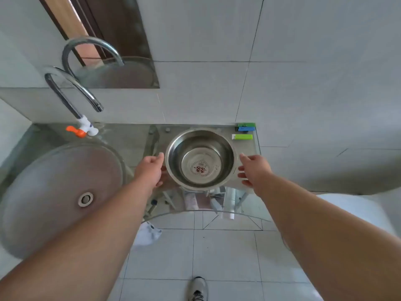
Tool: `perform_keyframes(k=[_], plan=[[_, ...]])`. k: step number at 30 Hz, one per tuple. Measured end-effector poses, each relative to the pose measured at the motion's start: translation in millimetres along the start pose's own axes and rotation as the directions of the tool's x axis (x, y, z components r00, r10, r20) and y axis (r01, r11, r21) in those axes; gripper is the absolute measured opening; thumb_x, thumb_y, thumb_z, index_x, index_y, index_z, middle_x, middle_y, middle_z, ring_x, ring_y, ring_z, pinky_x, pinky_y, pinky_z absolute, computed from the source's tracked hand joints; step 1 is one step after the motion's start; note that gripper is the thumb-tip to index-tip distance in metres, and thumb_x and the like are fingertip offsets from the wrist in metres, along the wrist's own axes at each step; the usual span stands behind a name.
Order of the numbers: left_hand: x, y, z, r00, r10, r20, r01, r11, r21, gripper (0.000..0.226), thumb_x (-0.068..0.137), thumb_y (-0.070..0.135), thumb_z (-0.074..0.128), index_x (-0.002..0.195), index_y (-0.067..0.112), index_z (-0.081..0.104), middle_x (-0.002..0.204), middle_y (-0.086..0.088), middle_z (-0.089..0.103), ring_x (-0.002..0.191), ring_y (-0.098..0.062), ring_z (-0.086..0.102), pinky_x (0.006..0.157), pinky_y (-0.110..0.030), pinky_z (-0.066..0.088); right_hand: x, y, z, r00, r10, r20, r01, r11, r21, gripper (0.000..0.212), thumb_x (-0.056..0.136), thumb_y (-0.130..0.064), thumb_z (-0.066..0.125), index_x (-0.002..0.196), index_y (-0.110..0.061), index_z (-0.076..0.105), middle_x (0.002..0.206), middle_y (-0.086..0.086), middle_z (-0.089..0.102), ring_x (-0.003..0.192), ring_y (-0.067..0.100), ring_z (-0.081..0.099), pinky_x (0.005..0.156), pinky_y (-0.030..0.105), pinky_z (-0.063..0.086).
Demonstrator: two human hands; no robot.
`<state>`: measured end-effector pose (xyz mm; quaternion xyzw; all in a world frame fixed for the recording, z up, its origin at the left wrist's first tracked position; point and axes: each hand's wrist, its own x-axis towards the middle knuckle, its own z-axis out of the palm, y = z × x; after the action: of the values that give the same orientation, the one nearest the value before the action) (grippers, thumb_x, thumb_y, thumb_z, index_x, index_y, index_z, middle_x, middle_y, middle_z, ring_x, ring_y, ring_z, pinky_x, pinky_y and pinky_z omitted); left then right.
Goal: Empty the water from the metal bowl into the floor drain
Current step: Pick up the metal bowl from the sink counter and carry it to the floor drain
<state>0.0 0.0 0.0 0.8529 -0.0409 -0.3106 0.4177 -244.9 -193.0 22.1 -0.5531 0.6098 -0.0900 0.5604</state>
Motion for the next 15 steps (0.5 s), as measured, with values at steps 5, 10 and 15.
perform_keyframes(k=[5, 10, 15], plan=[[18, 7, 7, 0.993, 0.109, 0.041, -0.112, 0.989, 0.096, 0.054, 0.100, 0.065, 0.056, 0.109, 0.015, 0.072, 0.104, -0.019, 0.081, 0.095, -0.042, 0.079, 0.083, -0.054, 0.065, 13, -10, 18, 0.999, -0.044, -0.011, 0.042, 0.991, -0.128, 0.032, 0.104, -0.053, 0.052, 0.094, -0.025, 0.066, 0.095, 0.006, 0.076, 0.089, 0.026, 0.076, 0.073, 0.041, 0.065], [26, 5, 9, 0.978, 0.187, 0.092, -0.198, 0.970, 0.140, 0.060, 0.104, 0.066, 0.047, 0.101, 0.009, 0.067, 0.081, -0.012, 0.068, 0.071, -0.031, 0.065, 0.064, -0.041, 0.053, 19, -9, 26, 0.996, -0.089, -0.014, 0.084, 0.969, -0.234, 0.044, 0.107, -0.052, 0.040, 0.104, -0.015, 0.064, 0.081, 0.009, 0.066, 0.066, 0.023, 0.062, 0.061, 0.039, 0.058], [22, 7, 16, 0.962, 0.265, 0.068, -0.273, 0.930, 0.245, 0.056, 0.111, 0.057, 0.039, 0.087, 0.010, 0.057, 0.084, -0.011, 0.064, 0.080, -0.032, 0.061, 0.070, -0.042, 0.049, 19, -3, 26, 0.983, -0.182, 0.018, 0.180, 0.944, -0.275, 0.050, 0.109, -0.052, 0.036, 0.086, -0.014, 0.058, 0.067, 0.006, 0.053, 0.056, 0.022, 0.054, 0.058, 0.038, 0.052]])
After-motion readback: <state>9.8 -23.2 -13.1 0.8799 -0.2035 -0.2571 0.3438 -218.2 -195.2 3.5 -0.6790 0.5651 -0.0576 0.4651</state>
